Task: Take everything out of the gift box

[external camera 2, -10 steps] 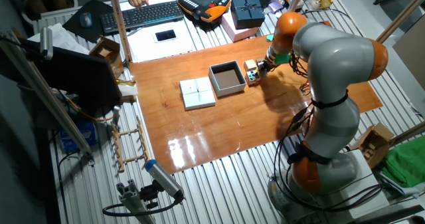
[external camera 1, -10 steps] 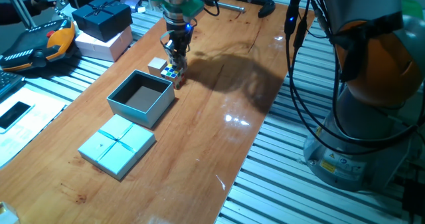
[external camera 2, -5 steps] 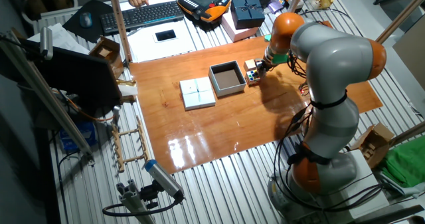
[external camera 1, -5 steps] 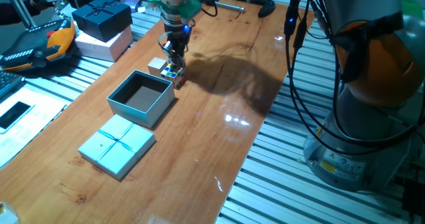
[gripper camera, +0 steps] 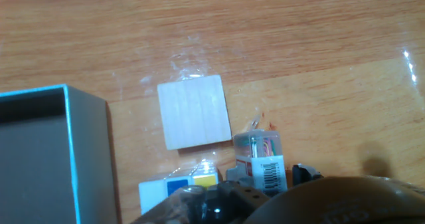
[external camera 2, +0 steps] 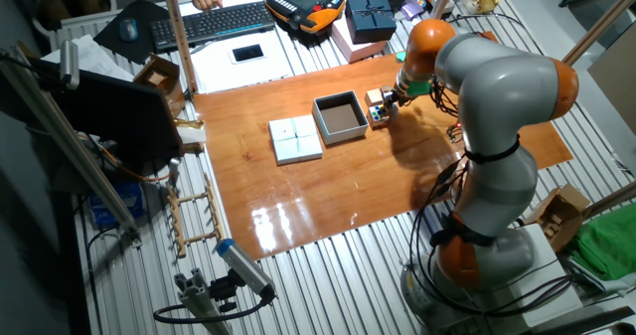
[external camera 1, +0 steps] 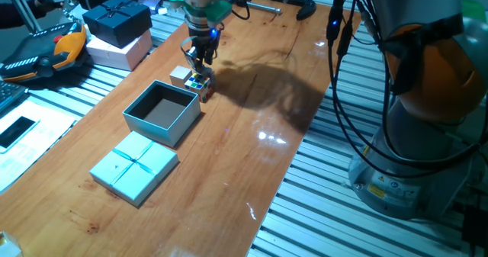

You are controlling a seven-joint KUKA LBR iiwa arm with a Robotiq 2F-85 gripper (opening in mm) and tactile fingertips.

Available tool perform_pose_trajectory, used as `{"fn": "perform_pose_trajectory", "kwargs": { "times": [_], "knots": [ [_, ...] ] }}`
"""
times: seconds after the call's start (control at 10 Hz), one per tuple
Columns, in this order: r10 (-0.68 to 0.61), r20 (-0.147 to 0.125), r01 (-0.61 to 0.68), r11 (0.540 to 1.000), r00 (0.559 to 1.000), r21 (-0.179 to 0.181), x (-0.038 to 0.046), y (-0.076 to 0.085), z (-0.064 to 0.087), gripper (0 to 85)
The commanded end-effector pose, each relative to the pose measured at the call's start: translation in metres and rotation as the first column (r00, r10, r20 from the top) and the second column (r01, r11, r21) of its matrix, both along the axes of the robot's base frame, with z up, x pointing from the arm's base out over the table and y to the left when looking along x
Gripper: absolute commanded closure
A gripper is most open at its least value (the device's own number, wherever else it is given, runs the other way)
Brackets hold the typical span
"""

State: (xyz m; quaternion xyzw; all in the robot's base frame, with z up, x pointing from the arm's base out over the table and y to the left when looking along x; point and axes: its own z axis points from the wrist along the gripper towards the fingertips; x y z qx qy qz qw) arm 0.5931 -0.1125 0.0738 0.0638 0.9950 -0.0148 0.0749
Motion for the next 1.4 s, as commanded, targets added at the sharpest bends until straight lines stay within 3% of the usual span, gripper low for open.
{"fn": "perform_pose_trajectory", "kwargs": {
  "times": [0.0, 0.3, 0.7, 0.8, 1.3],
  "knots": [
    [0.001, -0.002, -0.001, 1.000, 1.000, 0.001, 0.0001, 0.000, 0.001, 44.0],
    [-0.001, -0.029, 0.001, 1.000, 1.000, 0.017, -0.0002, -0.001, 0.031, 49.3],
    [0.018, -0.043, -0.016, 0.999, 0.999, 0.042, -0.0082, 0.002, 0.072, 80.3],
    [0.005, -0.040, -0.003, 0.999, 0.999, 0.053, -0.0089, 0.005, 0.081, 84.0],
    [-0.029, -0.037, 0.031, 0.999, 0.999, 0.040, -0.0077, 0.034, 0.130, 84.0]
  ]
}}
